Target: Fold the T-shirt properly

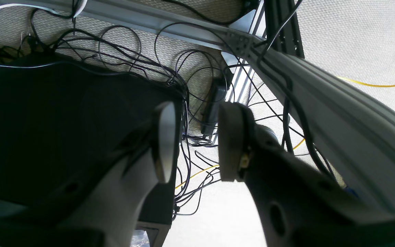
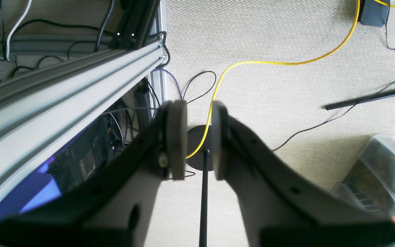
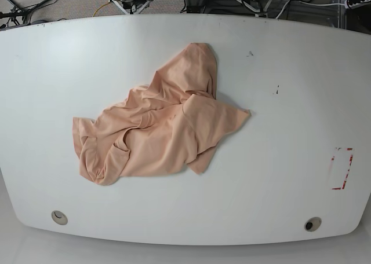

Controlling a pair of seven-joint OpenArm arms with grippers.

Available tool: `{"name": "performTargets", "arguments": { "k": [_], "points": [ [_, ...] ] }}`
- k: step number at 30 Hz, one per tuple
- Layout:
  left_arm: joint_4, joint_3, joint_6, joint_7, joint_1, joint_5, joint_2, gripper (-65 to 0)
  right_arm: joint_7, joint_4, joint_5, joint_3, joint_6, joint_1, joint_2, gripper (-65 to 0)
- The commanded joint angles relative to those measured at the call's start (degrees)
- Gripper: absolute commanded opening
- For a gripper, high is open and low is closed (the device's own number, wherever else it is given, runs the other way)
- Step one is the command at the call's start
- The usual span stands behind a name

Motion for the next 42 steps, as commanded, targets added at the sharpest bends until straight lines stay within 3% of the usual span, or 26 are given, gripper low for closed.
{"name": "performTargets", "arguments": {
  "k": [1, 25, 42],
  "points": [
    [-0.02, 0.07, 0.13, 0.00, 0.02, 0.34, -0.53, -46.0, -0.08, 0.57, 0.17, -0.06, 0.32, -0.46, 0.21, -52.9],
    [1.05, 0.04, 0.12, 0.40, -0.02, -0.09, -0.30, -45.9, 0.11, 0.36, 0.05, -0.16, 0.37, -0.63, 0.07, -53.3],
    [2.78, -0.01, 0.37, 1.00, 0.59, 0.19, -3.80, -45.5, -0.11, 0.80, 0.15, -0.23, 0.46, -1.16, 0.20, -53.4]
  ]
}}
